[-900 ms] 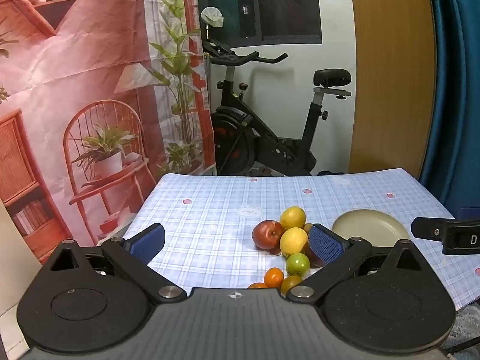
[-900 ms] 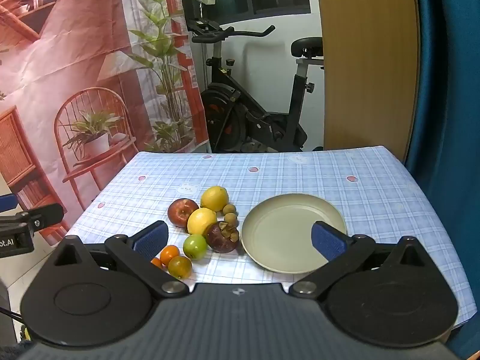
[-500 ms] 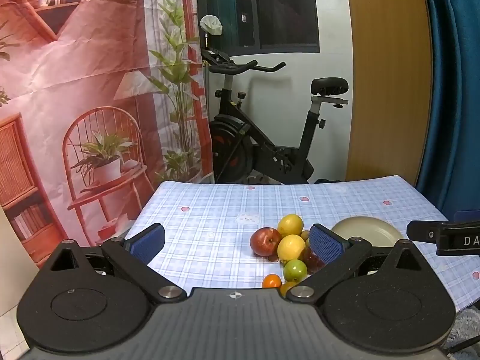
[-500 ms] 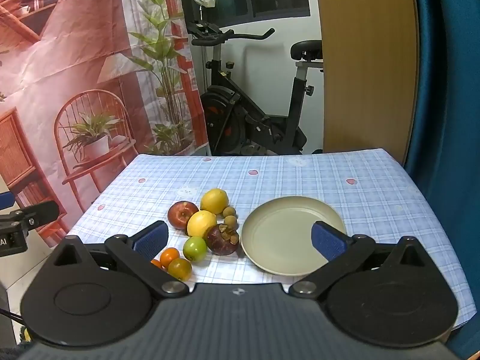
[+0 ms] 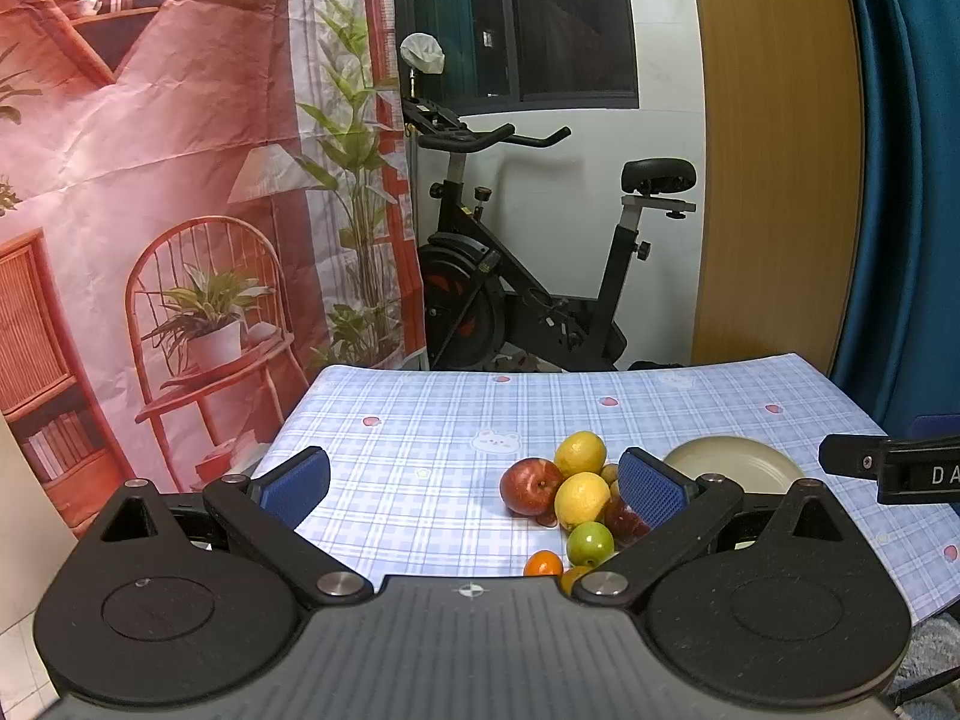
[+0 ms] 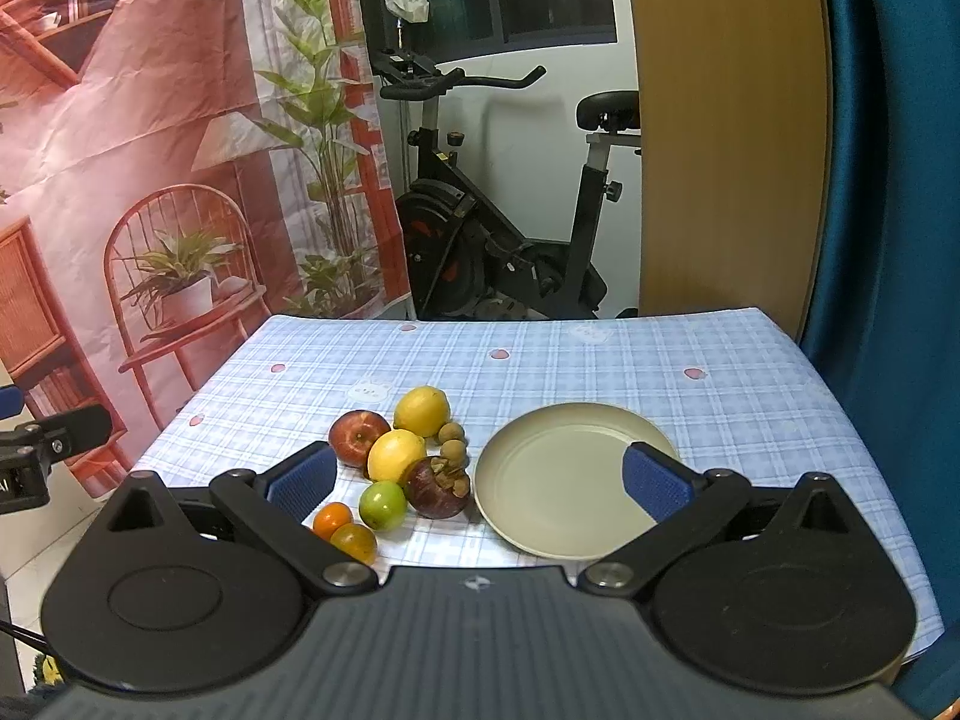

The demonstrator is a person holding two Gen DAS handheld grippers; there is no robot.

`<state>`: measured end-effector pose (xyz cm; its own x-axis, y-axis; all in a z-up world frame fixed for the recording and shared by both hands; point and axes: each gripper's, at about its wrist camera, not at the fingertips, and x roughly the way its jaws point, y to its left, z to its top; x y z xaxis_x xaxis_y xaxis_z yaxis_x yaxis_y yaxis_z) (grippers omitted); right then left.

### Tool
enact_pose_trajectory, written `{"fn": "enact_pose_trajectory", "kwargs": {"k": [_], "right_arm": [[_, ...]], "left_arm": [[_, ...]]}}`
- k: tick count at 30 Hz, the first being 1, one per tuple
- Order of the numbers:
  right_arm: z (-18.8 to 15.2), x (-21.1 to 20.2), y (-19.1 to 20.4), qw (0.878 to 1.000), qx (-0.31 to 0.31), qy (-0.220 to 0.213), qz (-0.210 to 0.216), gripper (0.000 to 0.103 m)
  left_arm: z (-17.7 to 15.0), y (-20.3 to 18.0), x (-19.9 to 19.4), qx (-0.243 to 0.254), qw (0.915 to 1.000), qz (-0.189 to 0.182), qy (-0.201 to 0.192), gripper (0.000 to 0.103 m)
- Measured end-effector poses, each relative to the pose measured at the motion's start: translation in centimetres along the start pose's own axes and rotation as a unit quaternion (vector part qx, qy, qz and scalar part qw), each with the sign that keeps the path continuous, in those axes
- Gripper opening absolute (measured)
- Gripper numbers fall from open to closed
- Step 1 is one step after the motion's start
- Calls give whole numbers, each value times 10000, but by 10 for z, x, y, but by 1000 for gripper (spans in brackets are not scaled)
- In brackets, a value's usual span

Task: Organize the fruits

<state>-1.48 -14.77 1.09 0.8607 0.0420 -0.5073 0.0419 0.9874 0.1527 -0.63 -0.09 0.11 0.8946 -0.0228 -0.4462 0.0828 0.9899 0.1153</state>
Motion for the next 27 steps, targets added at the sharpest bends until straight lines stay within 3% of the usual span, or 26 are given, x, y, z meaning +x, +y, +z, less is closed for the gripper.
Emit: {"fn": "enact_pose_trajectory", "kwargs": {"k": [27], "right_arm": [[4, -1, -2, 10000, 4, -26, 4, 103]], "left_arm": [[2, -2, -1, -53, 10000, 19, 27, 103]]}}
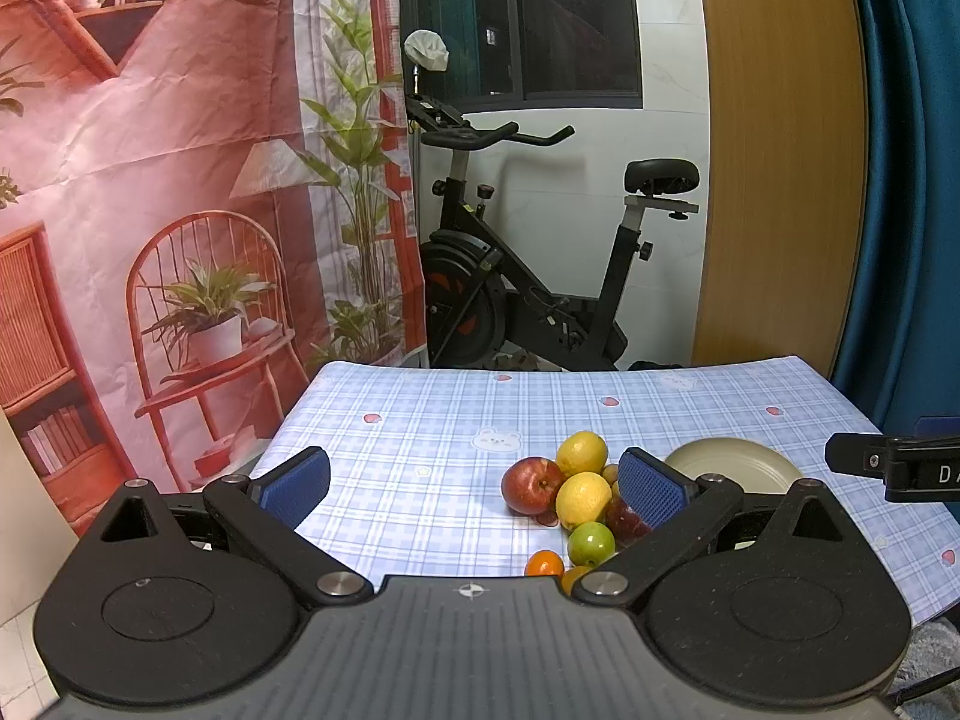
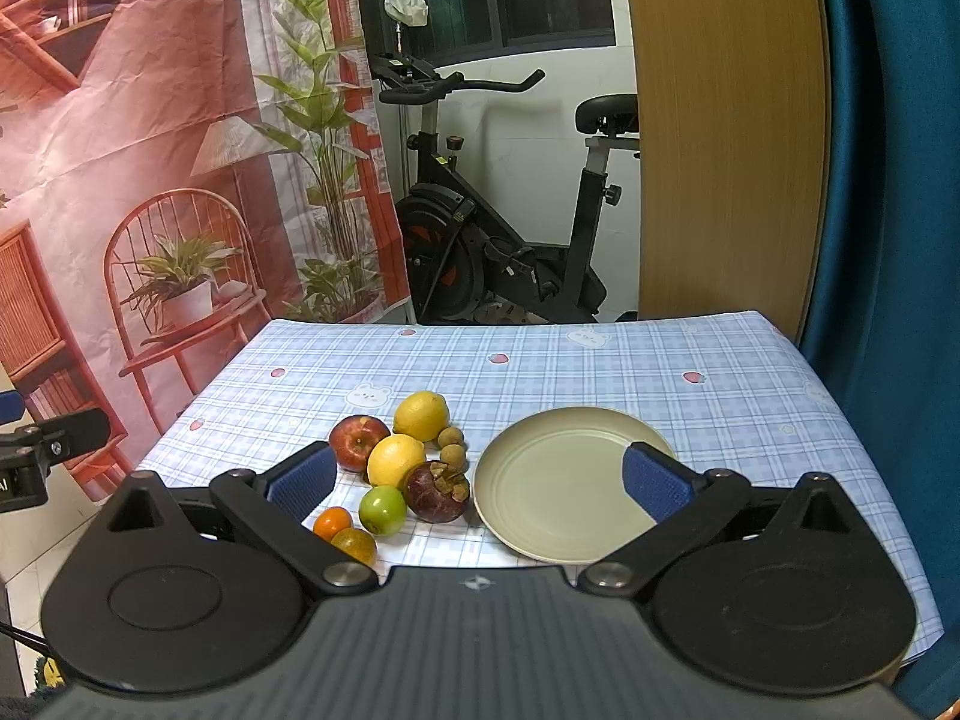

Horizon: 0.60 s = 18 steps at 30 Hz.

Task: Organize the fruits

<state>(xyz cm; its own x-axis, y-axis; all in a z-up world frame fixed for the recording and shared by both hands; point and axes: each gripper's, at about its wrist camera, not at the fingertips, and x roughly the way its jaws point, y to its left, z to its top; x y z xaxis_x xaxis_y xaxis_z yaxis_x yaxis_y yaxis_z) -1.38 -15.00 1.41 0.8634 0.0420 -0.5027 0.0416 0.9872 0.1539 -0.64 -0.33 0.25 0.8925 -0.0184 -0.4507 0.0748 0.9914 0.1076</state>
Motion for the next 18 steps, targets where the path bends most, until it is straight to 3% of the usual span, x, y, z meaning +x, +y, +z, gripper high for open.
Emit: {"fn": "enact_pose_trajectory", "kwargs": {"k": [18], "right_arm": [[-1, 0, 0, 10000, 2, -2, 3, 103]], "left_arm": [[0, 1, 0, -4, 10000, -6, -3, 103]]}}
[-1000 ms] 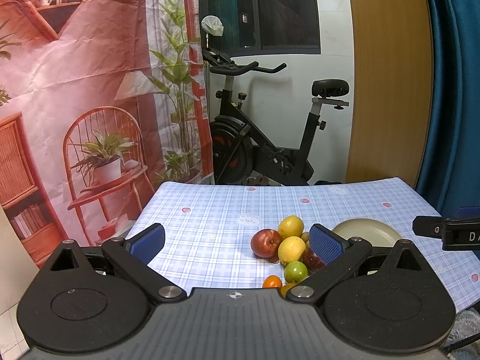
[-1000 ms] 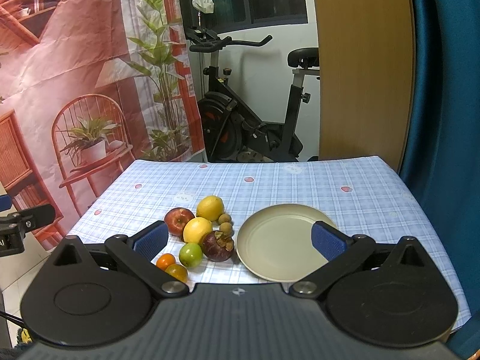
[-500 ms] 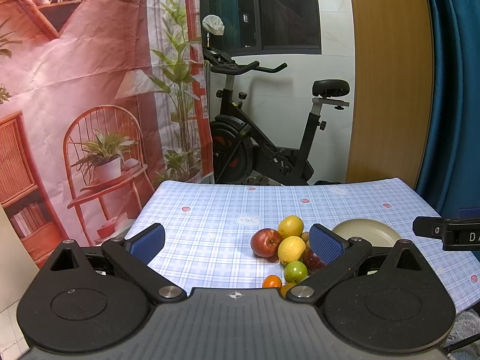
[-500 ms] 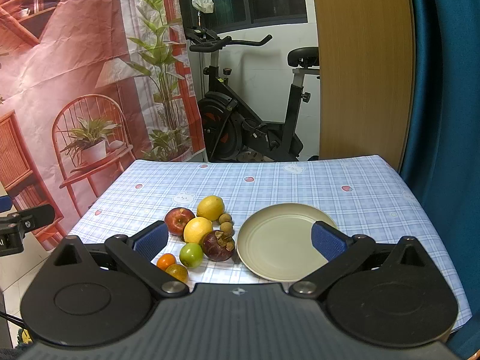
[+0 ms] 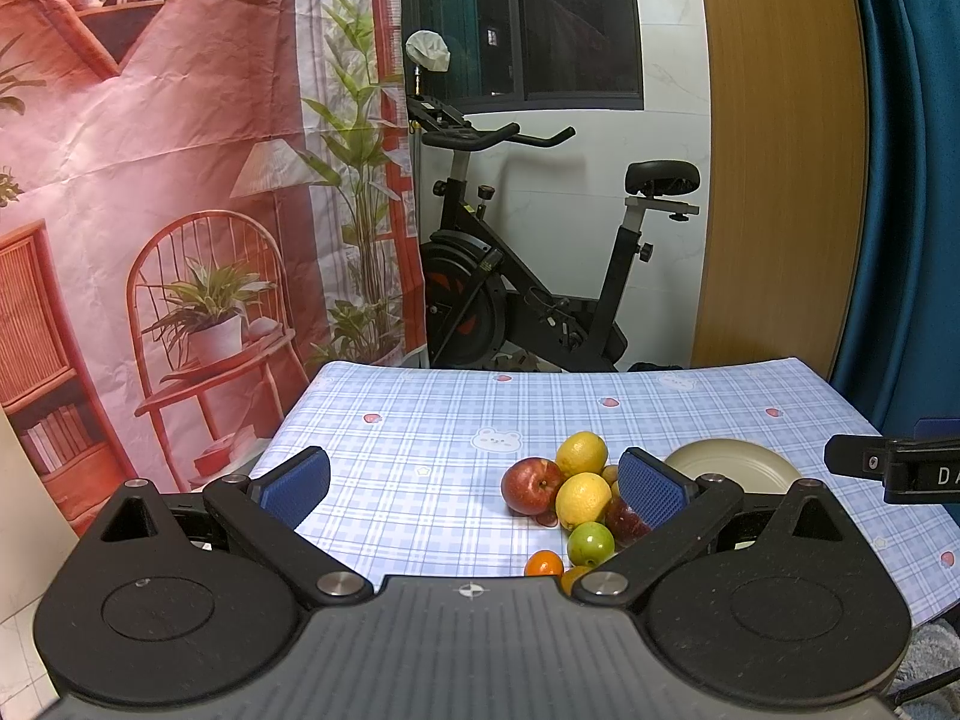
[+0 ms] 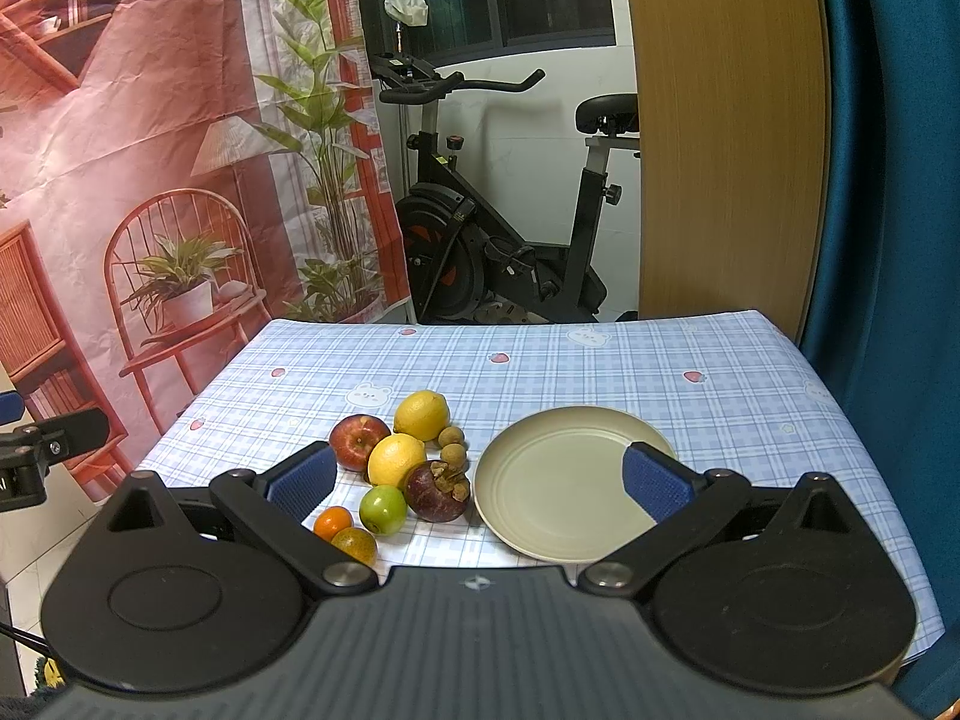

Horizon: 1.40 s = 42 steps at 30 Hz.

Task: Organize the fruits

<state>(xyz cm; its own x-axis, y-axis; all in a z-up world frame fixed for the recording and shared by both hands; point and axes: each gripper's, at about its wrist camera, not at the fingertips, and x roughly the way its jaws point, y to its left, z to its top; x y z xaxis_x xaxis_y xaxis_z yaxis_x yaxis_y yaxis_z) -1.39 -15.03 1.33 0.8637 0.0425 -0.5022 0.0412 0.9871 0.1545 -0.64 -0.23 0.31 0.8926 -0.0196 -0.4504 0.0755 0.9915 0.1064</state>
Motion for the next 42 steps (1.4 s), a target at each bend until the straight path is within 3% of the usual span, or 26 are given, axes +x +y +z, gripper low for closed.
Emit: {"fn": "enact_pose_trajectory", "kwargs": {"k": [19, 24, 27, 37, 40, 42], "right_arm": [[-1, 1, 3, 10000, 24, 17, 25, 103], [3, 11, 2, 9998, 72, 19, 190, 103], [12, 17, -1, 9993, 52, -161, 327, 103], [40, 56, 6, 9917, 9, -980, 832, 103], [45, 76, 15, 9918, -109, -875, 930, 103], [44, 86, 22, 9913, -244, -910, 918, 103]], "left_arm": [[1, 9, 5, -242, 9996, -158, 30, 103], [8, 11, 15, -139, 9999, 24, -94, 103], [14, 11, 26, -22, 9996, 229, -152, 103], [21, 24, 77, -59, 9993, 348, -89, 100], [19, 29, 90, -135, 9996, 228, 113, 98], [15, 31, 99, -200, 9993, 251, 210, 91]]}}
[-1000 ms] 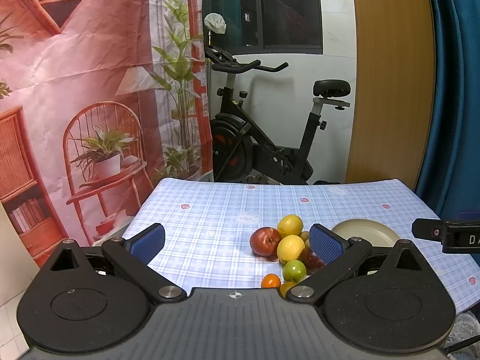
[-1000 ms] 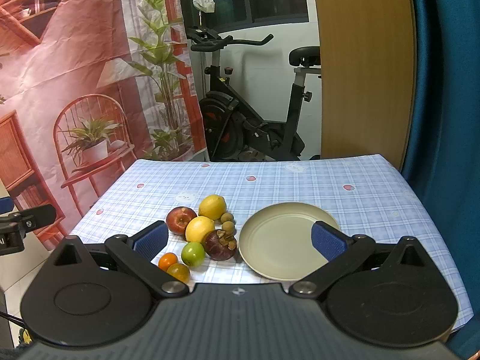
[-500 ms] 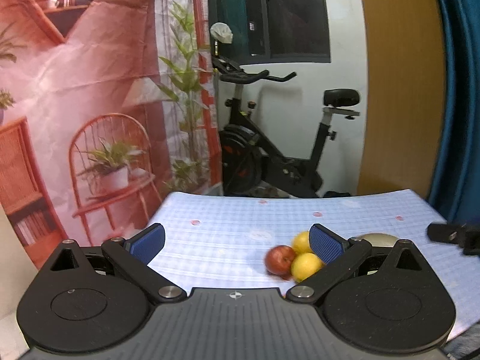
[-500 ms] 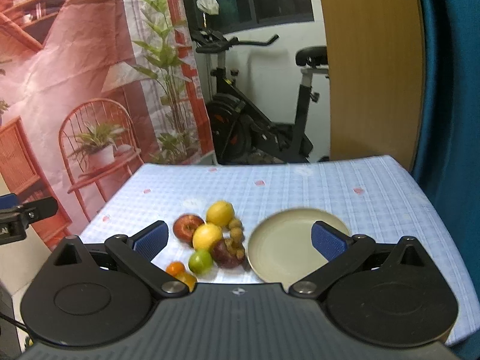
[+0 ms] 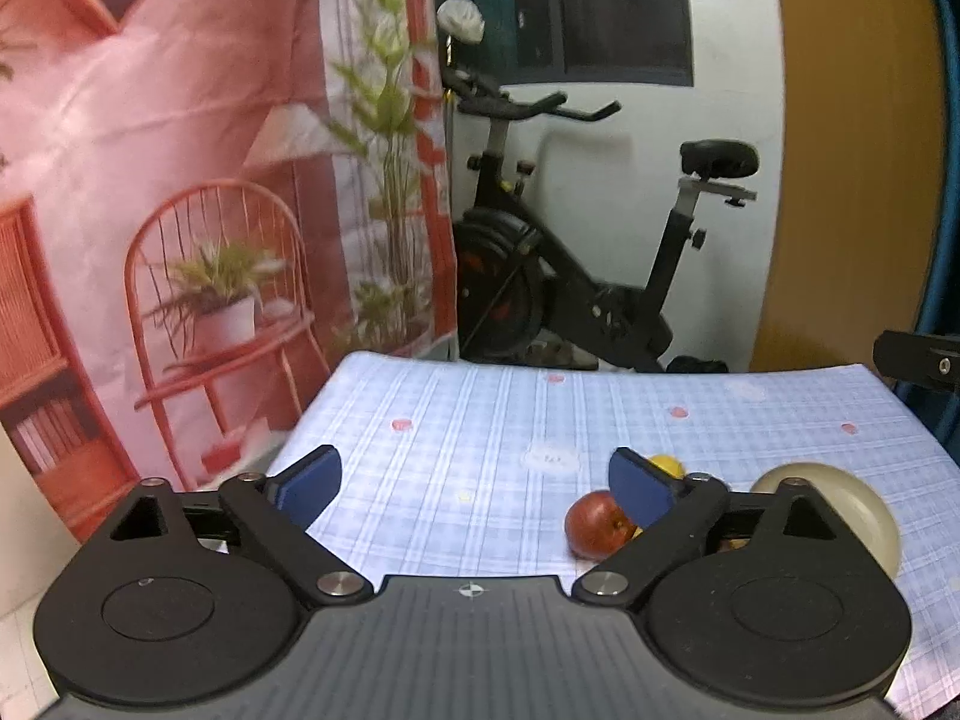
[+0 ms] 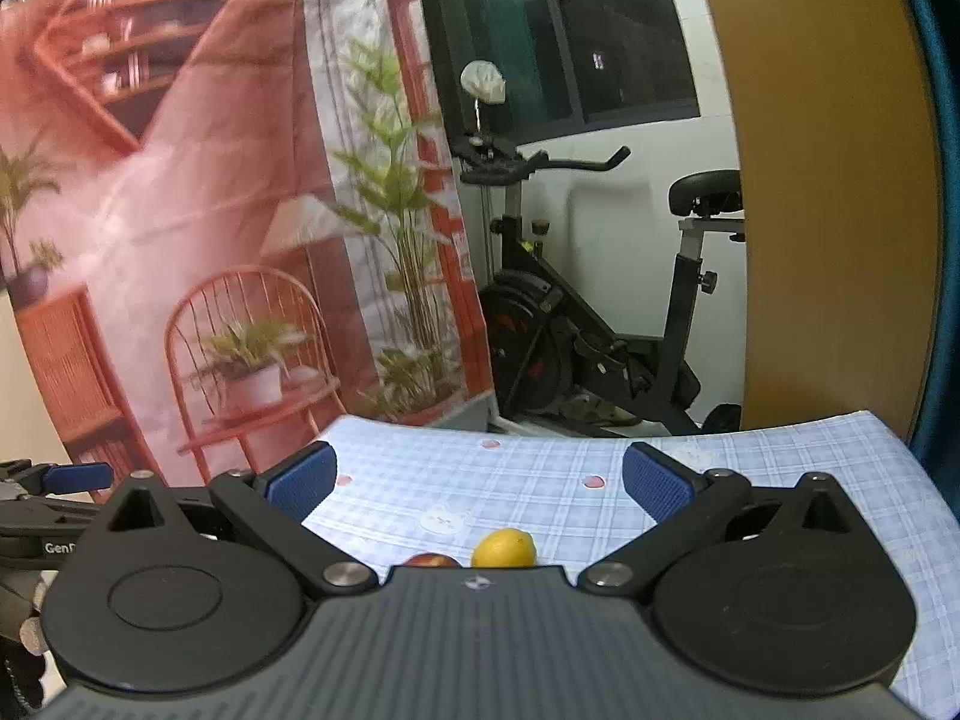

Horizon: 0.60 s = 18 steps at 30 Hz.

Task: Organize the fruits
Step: 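Lower the left gripper onto the brownish-green citrus and close it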

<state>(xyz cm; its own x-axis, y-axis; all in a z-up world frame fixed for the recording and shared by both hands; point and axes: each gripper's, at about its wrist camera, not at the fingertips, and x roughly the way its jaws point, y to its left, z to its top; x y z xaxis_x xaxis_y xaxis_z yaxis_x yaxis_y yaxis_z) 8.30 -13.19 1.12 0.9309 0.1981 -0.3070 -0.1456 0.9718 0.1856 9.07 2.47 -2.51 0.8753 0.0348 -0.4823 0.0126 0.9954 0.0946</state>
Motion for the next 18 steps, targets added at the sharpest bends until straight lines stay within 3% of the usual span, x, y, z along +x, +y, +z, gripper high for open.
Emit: {"fn": "enact_pose_trajectory", "kwargs": {"k": [4, 8, 11, 15, 18], "right_arm": [[-13, 12, 9, 9985, -359, -336, -245, 103], [-40, 20, 12, 9973, -386, -543, -323, 103], [-57, 29, 5, 9981, -259, -431, -369, 103], [-77, 37, -9, 9989, -163, -152, -421, 103], [-91, 41, -16, 9991, -113, 132, -394, 102]], "left_arm": [[-14, 6, 12, -283, 9995, -133, -27, 83], [-32, 14, 23, -504, 9976, -339, -344, 82], [-38, 6, 37, -250, 9988, -422, -95, 82], [-48, 3, 49, -251, 9997, -1, -36, 82], [-54, 3, 56, -376, 9992, 116, 49, 83]]}}
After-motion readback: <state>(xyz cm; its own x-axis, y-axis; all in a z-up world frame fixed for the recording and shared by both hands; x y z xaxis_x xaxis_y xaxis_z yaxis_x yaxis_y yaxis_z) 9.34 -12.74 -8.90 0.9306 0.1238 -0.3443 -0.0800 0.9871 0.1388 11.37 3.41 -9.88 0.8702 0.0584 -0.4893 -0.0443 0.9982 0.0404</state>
